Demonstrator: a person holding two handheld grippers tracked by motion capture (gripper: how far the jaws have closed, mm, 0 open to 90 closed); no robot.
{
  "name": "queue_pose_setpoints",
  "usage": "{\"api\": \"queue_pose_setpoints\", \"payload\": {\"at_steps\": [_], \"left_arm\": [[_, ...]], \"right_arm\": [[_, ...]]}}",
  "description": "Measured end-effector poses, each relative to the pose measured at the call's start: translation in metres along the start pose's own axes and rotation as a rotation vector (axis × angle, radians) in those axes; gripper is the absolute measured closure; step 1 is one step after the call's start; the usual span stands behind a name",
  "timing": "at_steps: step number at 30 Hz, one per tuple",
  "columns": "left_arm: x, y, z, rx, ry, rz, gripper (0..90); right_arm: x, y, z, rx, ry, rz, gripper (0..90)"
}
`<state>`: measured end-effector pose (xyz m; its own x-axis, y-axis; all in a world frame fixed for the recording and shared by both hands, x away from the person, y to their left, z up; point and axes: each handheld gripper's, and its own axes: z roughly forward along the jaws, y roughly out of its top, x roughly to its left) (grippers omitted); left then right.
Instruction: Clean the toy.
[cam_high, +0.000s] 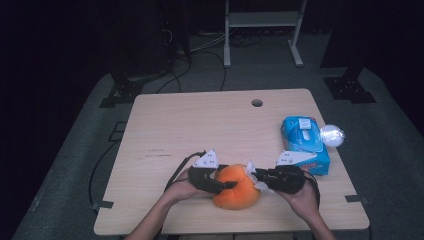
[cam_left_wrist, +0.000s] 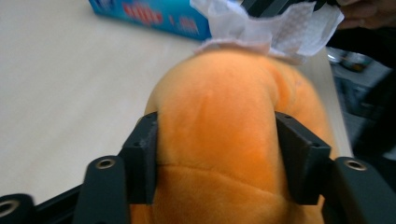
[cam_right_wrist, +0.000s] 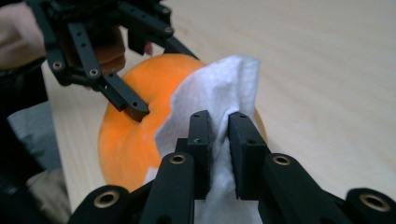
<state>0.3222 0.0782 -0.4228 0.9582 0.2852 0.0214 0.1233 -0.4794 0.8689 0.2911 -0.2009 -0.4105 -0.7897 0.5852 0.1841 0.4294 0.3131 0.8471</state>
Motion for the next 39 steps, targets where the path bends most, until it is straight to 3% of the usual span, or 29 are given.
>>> {"api": "queue_pose_setpoints", "payload": {"at_steps": [2, 4, 5, 7, 10, 13, 15, 17, 22, 27, 30, 33, 36, 39], "left_arm": [[-0.005, 0.006, -0.001, -0.025, 0.069, 0.052, 40.9], [-0.008, 0.006, 0.002, -0.019, 0.089, 0.088, 40.2], [-0.008, 0.005, 0.004, -0.004, 0.083, 0.087, 38.9], [-0.006, -0.001, 0.006, 0.008, 0.059, 0.063, 34.8], [0.002, 0.002, 0.000, -0.010, 0.002, -0.018, 21.9], [0.006, 0.002, -0.003, -0.021, 0.003, -0.069, 16.4], [0.006, -0.002, -0.001, 0.000, -0.021, -0.066, 21.7], [0.002, -0.004, 0.000, 0.016, -0.015, -0.043, 28.2], [-0.002, -0.004, 0.000, 0.023, -0.008, -0.017, 29.4], [-0.005, -0.001, 0.001, 0.030, -0.027, 0.007, 28.9], [-0.001, 0.002, -0.004, 0.040, -0.047, -0.024, 21.0], [0.003, 0.005, -0.008, 0.024, -0.056, -0.062, 11.0], [0.005, 0.004, -0.007, 0.032, -0.075, -0.087, 7.8], [0.006, -0.003, 0.001, 0.081, -0.125, -0.135, 7.6]], "right_arm": [[0.002, 0.006, -0.004, -0.046, -0.014, -0.005, 78.7], [0.005, 0.009, -0.004, -0.068, -0.024, -0.015, 78.7], [0.006, 0.009, -0.001, -0.064, -0.031, -0.021, 78.6], [0.004, 0.006, 0.006, -0.031, -0.035, -0.025, 78.7], [0.003, -0.004, 0.016, 0.025, -0.014, -0.039, 79.7], [0.010, -0.004, 0.014, 0.048, -0.007, -0.082, 79.6], [0.012, -0.005, 0.013, 0.051, 0.008, -0.093, 79.5], [0.011, -0.007, 0.010, 0.053, 0.004, -0.091, 79.3], [-0.001, -0.014, 0.003, 0.080, -0.046, -0.041, 79.2], [0.007, 0.000, 0.002, -0.007, -0.034, -0.045, 79.0], [0.009, -0.002, 0.013, 0.028, -0.020, -0.074, 80.0], [0.014, -0.006, 0.012, 0.056, 0.013, -0.107, 80.4], [0.016, -0.009, 0.008, 0.060, 0.036, -0.132, 80.4], [0.016, -0.011, 0.006, 0.057, 0.050, -0.129, 80.3]]}}
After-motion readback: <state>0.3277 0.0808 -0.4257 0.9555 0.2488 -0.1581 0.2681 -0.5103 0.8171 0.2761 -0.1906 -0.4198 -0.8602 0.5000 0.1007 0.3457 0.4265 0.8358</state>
